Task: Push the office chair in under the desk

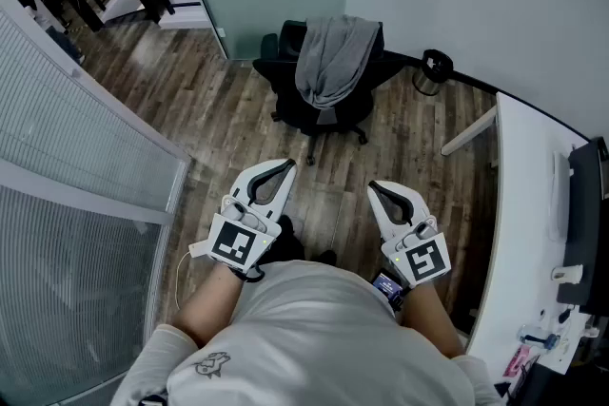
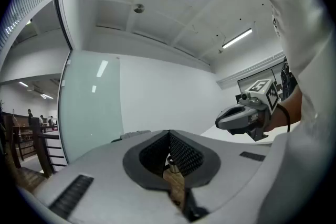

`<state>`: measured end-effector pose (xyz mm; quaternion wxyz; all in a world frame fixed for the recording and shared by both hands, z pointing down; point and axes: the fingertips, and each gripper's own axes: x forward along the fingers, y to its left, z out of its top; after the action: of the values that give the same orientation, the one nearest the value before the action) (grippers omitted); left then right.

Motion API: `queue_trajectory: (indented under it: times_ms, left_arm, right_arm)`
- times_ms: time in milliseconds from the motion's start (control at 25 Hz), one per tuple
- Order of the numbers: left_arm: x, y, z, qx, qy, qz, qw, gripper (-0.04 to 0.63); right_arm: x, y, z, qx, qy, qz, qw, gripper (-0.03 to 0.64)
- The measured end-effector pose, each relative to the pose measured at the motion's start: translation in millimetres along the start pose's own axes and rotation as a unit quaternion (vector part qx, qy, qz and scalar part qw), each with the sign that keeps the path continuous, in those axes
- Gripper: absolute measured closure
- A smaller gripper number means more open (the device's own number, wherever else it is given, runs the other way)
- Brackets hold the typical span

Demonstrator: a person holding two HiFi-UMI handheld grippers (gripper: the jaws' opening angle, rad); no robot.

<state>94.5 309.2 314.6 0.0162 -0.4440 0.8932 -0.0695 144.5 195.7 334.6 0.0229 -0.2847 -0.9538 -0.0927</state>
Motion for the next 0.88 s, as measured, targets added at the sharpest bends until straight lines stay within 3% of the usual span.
queue_trajectory:
  times_ms: [480, 880]
  left_arm:
    - [19.3, 16.5, -18.8, -0.010, 0.012, -0.004, 0.9999, 0.597]
    - [59.5, 75.4, -33.1, -0.009, 0.008, -0.017, 0.9998, 0.597]
  right_arm:
    - [21.2, -14.0, -11.7, -0.006, 0.014, 0.005, 1.000, 0.615]
    - [83.4, -47.1, -12.8, -0.011, 0.019, 0.008, 1.000, 0.614]
